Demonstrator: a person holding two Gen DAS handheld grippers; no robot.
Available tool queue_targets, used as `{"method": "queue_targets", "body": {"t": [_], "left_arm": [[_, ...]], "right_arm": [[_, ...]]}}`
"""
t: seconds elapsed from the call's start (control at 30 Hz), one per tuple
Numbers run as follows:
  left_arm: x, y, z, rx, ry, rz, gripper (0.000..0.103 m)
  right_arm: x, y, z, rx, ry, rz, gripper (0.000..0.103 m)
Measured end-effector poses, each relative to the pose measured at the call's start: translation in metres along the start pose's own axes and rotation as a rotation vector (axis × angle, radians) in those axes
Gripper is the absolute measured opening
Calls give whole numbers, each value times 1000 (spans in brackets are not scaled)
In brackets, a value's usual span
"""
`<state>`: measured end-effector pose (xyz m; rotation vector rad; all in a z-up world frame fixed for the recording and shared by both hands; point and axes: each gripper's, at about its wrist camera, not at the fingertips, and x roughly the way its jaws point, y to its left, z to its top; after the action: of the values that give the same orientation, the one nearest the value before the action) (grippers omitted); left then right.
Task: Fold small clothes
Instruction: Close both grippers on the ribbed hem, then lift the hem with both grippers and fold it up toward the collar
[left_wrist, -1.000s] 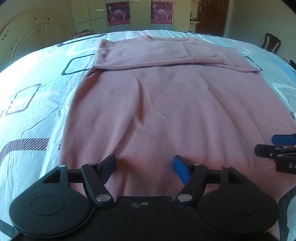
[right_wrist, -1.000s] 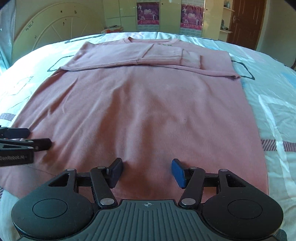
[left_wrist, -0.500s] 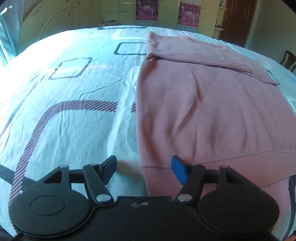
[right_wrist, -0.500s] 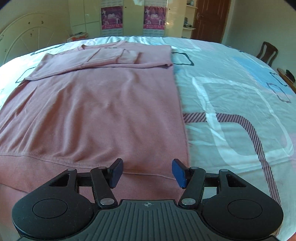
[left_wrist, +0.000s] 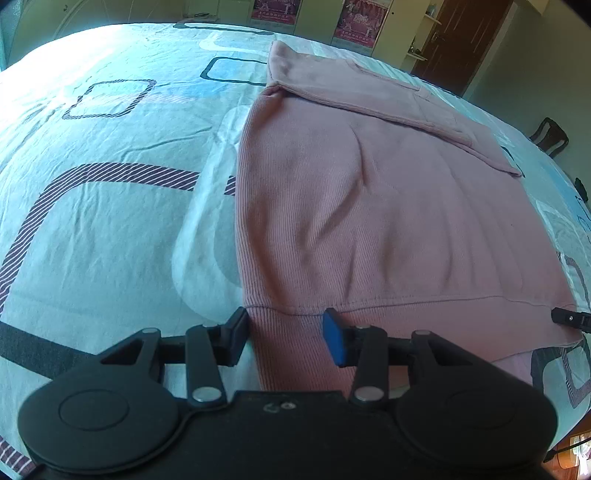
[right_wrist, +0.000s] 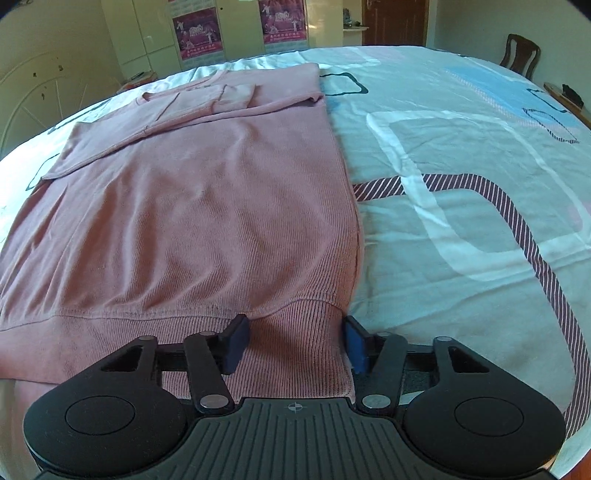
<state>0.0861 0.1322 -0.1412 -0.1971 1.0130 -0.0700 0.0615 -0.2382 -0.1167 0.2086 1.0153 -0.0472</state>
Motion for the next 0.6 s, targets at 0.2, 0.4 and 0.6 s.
{"method": "queue_targets", "body": {"t": [0.2, 0.4, 0.6], "left_arm": [[-2, -5, 10, -1, -27, -69, 4], [-21, -26, 50, 31, -141, -135, 4], [-14, -41, 129, 8, -255, -158, 4]], "right_arm": [[-1, 6, 6, 5, 21, 85, 13], [-13, 4, 34, 54, -44, 174, 13], [-12, -8, 112, 134, -162, 253, 13]]}}
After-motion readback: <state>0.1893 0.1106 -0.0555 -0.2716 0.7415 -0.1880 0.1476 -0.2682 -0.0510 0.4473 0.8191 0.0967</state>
